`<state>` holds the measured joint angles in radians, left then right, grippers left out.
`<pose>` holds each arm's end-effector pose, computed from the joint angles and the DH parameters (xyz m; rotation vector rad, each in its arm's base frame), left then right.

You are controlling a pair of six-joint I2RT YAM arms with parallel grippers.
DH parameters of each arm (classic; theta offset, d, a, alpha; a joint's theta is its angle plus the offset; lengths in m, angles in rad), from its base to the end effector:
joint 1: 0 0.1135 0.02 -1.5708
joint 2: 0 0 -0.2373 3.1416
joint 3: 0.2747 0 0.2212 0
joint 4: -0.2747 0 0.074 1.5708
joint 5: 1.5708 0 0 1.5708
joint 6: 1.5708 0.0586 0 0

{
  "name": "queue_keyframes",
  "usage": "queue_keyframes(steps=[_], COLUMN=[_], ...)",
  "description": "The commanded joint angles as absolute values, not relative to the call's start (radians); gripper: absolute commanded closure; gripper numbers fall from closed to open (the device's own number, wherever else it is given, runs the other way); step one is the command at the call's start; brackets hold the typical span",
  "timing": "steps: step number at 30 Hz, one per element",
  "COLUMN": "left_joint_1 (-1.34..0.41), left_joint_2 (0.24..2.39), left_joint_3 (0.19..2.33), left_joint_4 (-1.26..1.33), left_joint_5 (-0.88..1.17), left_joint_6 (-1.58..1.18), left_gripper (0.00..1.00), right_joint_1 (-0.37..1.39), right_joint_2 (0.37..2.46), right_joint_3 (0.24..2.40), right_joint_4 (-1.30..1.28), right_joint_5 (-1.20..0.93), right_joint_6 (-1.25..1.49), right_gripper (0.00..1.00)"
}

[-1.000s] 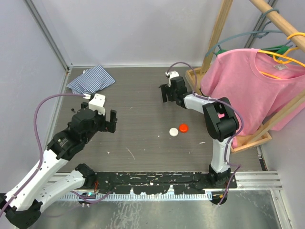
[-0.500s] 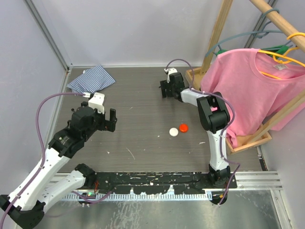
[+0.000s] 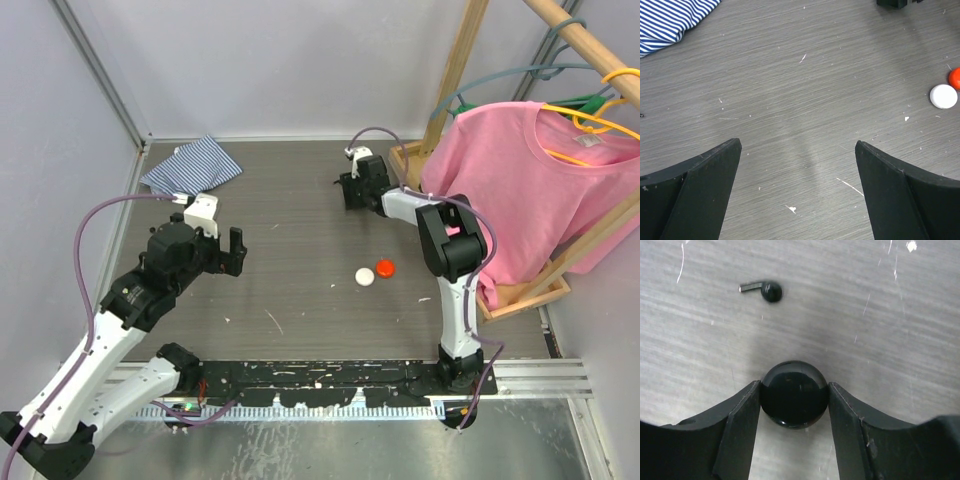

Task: Insert the wireless bluetooth earbuds into the charging case
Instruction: Pick up the charging case at the center of the board.

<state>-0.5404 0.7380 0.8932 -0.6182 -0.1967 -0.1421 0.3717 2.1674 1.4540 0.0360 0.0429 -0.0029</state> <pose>0.1458 -0.0741 0.3066 0.2799 2.0125 -0.2312 0.4266 0.1636 0.1328 -0.3965 2.2166 0.1503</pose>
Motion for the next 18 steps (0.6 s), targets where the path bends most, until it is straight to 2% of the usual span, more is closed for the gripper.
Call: queue_keyframes(steps=[1,18], left_joint_1=[-0.53,-0.525], left_joint_2=[0.717,0.69], left_joint_3=[0.893,0.906], left_joint_4=[-0.554,-0.55], left_joint_5=[-0.16,-0.035], left_joint_6=[-0.156,-0.263], left_gripper=[0.01,0.04], right_joint_1=[0.379,0.551], right_joint_2=[2.026,1.583], right_joint_3=[1.378,1.029], right_joint_4=[0.013,0.066], right_joint_5=[-0.002,-0.038], right_joint_6=[-0.023,-0.061], right_gripper=[0.49,0.49])
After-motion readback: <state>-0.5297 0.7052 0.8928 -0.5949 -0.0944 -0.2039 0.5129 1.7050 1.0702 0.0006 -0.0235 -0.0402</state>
